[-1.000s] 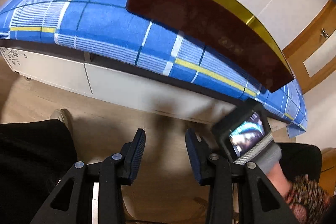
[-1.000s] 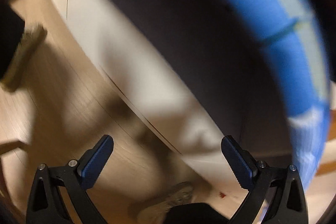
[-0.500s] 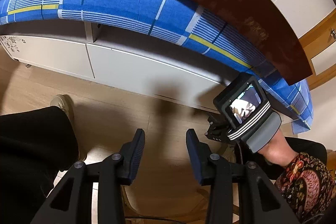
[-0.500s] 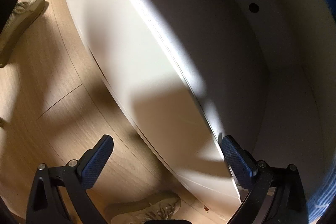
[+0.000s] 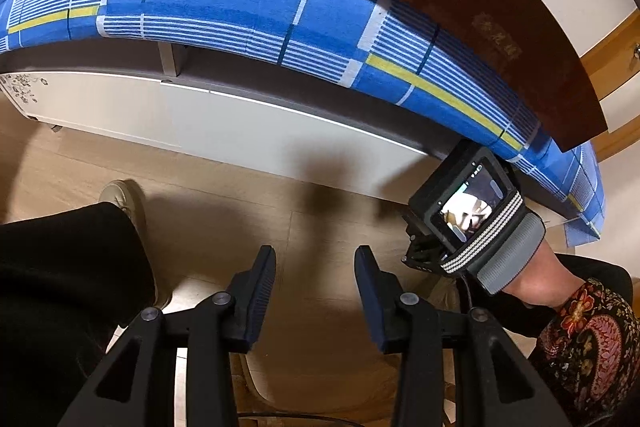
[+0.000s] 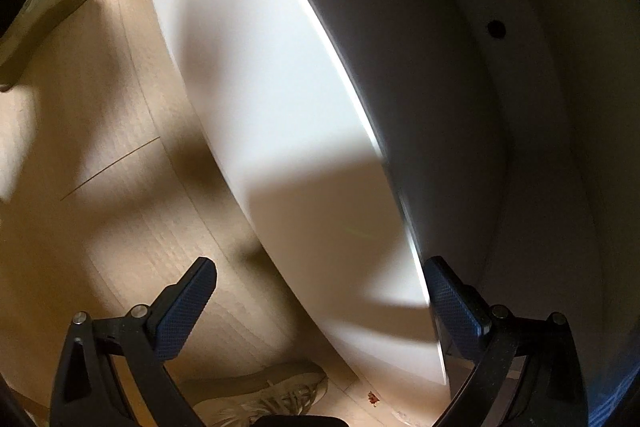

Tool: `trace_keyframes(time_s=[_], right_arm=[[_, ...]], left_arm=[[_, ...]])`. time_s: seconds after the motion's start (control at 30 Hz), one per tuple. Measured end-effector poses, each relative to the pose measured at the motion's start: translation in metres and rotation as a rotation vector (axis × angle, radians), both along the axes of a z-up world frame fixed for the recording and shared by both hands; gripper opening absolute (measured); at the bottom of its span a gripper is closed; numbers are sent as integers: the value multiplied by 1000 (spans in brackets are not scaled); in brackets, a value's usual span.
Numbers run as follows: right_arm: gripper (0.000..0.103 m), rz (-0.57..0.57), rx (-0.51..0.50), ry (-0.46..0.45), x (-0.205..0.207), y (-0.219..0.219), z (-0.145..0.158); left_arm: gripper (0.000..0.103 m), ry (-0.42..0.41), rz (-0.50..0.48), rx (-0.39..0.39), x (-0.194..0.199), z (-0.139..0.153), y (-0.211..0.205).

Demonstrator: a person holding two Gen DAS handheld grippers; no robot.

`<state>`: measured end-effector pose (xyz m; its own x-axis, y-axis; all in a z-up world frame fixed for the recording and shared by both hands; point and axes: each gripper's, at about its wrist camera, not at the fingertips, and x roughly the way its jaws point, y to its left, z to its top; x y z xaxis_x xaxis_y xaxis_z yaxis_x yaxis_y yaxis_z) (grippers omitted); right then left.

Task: Organize soft objects

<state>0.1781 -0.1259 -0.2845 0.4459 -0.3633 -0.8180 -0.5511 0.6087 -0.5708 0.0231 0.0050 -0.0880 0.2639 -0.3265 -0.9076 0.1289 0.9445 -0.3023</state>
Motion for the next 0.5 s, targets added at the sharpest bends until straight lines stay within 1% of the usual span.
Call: trace_keyframes(time_s=[0.3, 0.5], right_arm=[[103, 19, 12, 17, -15, 4, 6], [103, 22, 34, 30, -24, 5, 9]], left_arm=[[41, 6, 3, 9, 5, -1, -2], [41, 8, 1, 35, 6, -5, -4]])
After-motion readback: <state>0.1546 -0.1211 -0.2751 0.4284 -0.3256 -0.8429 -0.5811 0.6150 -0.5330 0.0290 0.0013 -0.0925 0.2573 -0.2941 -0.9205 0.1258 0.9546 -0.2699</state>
